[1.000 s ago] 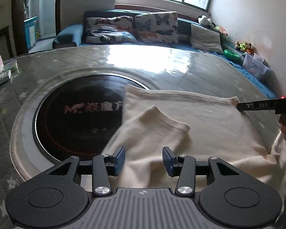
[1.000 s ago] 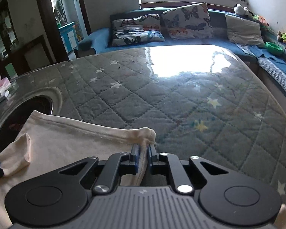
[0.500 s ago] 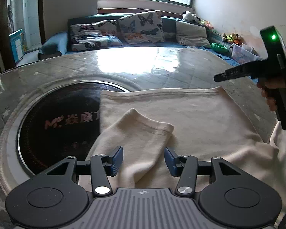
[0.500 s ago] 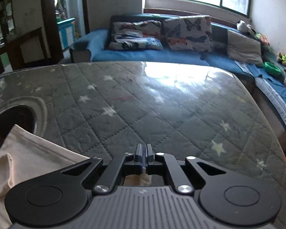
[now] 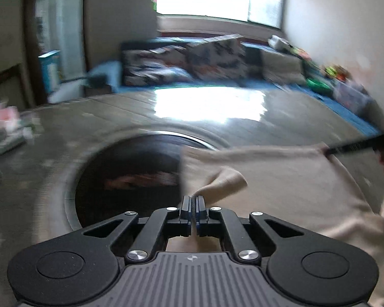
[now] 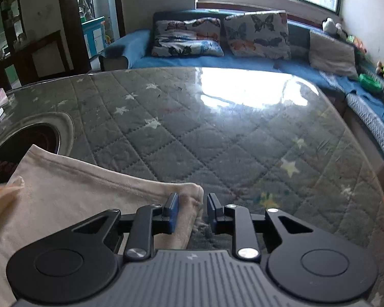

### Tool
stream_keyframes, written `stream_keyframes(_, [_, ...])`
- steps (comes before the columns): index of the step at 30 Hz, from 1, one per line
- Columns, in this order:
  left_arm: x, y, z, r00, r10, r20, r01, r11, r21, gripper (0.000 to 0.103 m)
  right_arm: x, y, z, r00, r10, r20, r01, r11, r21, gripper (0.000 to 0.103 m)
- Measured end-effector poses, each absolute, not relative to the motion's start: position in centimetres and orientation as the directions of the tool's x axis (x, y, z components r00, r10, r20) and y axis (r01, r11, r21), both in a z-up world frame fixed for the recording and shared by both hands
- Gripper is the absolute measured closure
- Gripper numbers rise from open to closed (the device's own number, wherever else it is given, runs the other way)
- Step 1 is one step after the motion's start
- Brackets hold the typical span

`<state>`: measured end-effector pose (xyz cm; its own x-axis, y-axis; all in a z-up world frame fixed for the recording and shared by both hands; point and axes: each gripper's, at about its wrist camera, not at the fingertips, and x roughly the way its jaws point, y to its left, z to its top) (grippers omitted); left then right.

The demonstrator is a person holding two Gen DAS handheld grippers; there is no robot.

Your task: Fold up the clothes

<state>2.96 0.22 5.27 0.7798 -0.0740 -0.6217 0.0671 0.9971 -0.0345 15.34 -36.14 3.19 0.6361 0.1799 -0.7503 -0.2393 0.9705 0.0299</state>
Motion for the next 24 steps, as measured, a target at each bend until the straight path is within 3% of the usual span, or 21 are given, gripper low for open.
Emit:
stream_keyframes(5, [0.5,5.9,5.9,0.783,0.069,-0.618,-0.122,0.992,-0.043,0.1,16.2,-35.4,2.7,0.655,0.169,-0.736,-0.237,0.971,0.012,0.09])
stream_keyframes(11, [-2.0,10.4,4.5,0.721,0.182,-0.669,-0.272,0.962,-0.031,0.1,17.9,-33.8,2.3,0.682,0.132,-0.72,-0.236,0.971,-0.046,0.091])
stream_keyframes(20, [-3.7,11.6,4.6,0.684,0.249,-0.685,-0.333,0.943,0.009,0.098,16.5,-33.3,4.5,0.68,0.157,-0.716,-0.302,0.95,-0.079,0.085])
stream_keyframes(24, [-3.9,10.4,6.1,0.728,0.191,-0.658,-0.284,0.958,-0.035,0.097,13.4,-33.1,5.4,0.656,0.218,-0.723,-0.375,0.925,-0.062,0.084])
